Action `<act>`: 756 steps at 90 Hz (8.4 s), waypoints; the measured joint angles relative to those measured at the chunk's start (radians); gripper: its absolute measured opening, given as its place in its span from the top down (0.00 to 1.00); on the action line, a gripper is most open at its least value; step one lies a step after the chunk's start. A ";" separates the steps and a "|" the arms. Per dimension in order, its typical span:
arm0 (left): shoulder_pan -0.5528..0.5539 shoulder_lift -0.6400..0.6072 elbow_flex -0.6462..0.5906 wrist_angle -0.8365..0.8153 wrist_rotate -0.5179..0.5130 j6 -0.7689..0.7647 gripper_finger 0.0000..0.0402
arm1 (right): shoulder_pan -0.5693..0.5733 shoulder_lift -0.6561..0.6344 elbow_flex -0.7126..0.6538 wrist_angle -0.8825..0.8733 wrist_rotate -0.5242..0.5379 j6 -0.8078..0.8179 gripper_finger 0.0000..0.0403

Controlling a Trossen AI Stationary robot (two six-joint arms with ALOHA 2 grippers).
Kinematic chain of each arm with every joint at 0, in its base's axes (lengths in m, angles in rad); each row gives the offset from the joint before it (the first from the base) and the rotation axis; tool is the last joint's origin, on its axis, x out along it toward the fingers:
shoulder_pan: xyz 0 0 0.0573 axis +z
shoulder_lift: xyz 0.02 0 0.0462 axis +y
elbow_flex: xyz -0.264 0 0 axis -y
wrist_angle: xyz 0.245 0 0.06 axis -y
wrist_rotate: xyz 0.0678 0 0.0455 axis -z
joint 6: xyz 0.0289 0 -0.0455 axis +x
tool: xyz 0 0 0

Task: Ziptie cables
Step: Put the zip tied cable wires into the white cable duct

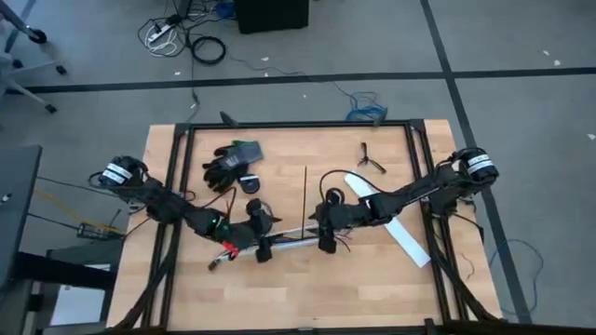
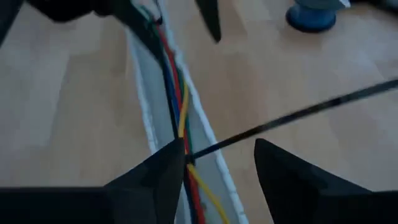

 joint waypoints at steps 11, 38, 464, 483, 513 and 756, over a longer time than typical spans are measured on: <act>0.056 0.035 -0.001 0.036 0.132 -0.004 0.47 | -0.037 0.000 -0.045 0.067 -0.061 0.036 0.53; 0.130 0.142 0.016 0.199 0.339 0.012 0.47 | -0.070 0.005 -0.097 0.244 -0.141 0.027 0.53; 0.132 0.277 0.101 0.232 0.216 0.307 0.99 | -0.066 0.086 -0.096 0.308 -0.136 -0.037 1.00; 0.103 0.277 0.123 0.217 0.152 0.377 1.00 | -0.072 0.086 -0.096 0.308 -0.145 -0.062 1.00; 0.080 0.278 0.156 0.134 0.098 0.414 1.00 | -0.060 0.086 -0.096 0.269 -0.147 -0.026 1.00; 0.057 0.276 0.263 -0.075 0.008 0.437 1.00 | -0.021 0.086 -0.096 0.249 -0.038 -0.052 1.00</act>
